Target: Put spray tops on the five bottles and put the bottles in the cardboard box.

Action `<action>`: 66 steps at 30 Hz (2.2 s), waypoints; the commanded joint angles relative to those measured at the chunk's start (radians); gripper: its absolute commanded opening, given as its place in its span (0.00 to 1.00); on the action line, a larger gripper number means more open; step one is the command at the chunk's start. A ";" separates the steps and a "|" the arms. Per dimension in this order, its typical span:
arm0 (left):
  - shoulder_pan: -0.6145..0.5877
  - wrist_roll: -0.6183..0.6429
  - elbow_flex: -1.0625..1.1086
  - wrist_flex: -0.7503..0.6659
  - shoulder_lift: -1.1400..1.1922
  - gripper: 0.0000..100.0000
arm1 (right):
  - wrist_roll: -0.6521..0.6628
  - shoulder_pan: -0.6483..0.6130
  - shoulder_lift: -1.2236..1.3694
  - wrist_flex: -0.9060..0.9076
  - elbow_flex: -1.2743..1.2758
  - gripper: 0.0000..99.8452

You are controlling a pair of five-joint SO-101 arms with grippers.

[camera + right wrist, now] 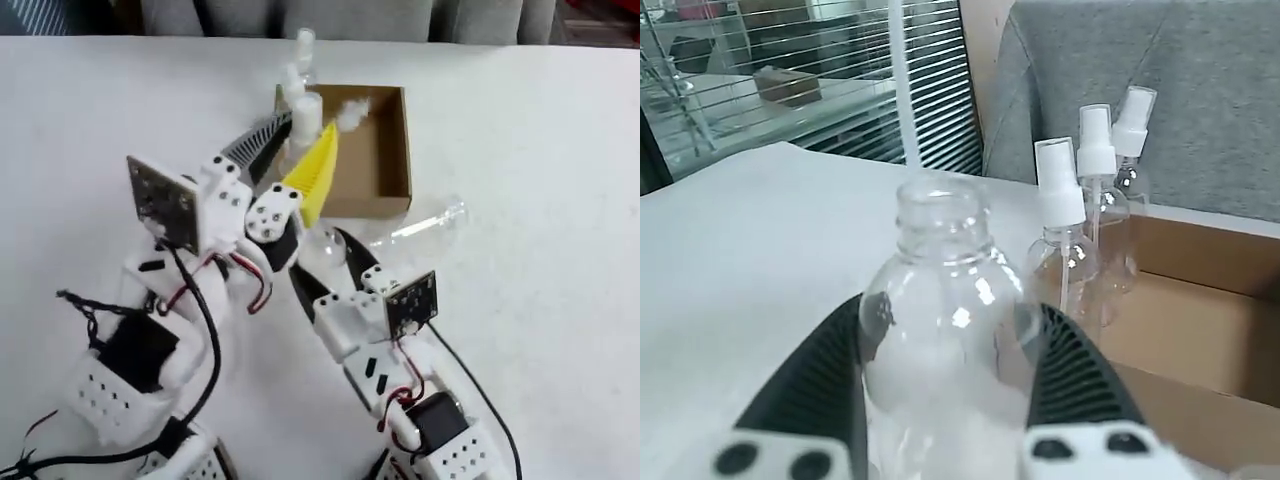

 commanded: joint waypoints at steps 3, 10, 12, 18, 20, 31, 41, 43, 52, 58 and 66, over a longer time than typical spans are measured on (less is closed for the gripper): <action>0.068 -0.012 0.064 -0.021 -0.027 0.02 | 0.011 -0.007 -0.012 0.004 0.015 0.01; 0.074 -0.012 0.152 -0.021 -0.053 0.02 | 0.011 -0.005 -0.012 0.004 0.015 0.01; 0.076 -0.012 0.187 -0.021 -0.091 0.02 | 0.011 -0.005 -0.012 0.004 0.015 0.01; 0.070 -0.012 0.385 -0.180 -0.180 0.02 | 0.011 -0.007 -0.012 0.002 0.015 0.01; 0.074 -0.012 0.446 -0.232 -0.196 0.02 | 0.011 -0.007 -0.012 0.002 0.015 0.01; 0.076 -0.012 0.506 -0.247 -0.208 0.02 | 0.011 -0.005 -0.012 0.004 0.015 0.01; 0.071 -0.012 0.572 -0.212 -0.328 0.11 | 0.011 -0.004 -0.012 0.004 0.015 0.01; 0.070 -0.012 0.597 -0.184 -0.366 0.17 | 0.011 -0.004 -0.012 0.004 0.015 0.01; 0.070 -0.012 0.605 -0.126 -0.490 0.22 | 0.011 -0.005 -0.012 0.004 0.015 0.01; 0.025 -0.012 0.606 -0.041 -0.582 0.22 | 0.011 -0.004 -0.012 0.004 0.015 0.01; -0.019 -0.012 0.569 0.336 -0.842 0.22 | 0.011 -0.002 -0.012 0.004 0.015 0.01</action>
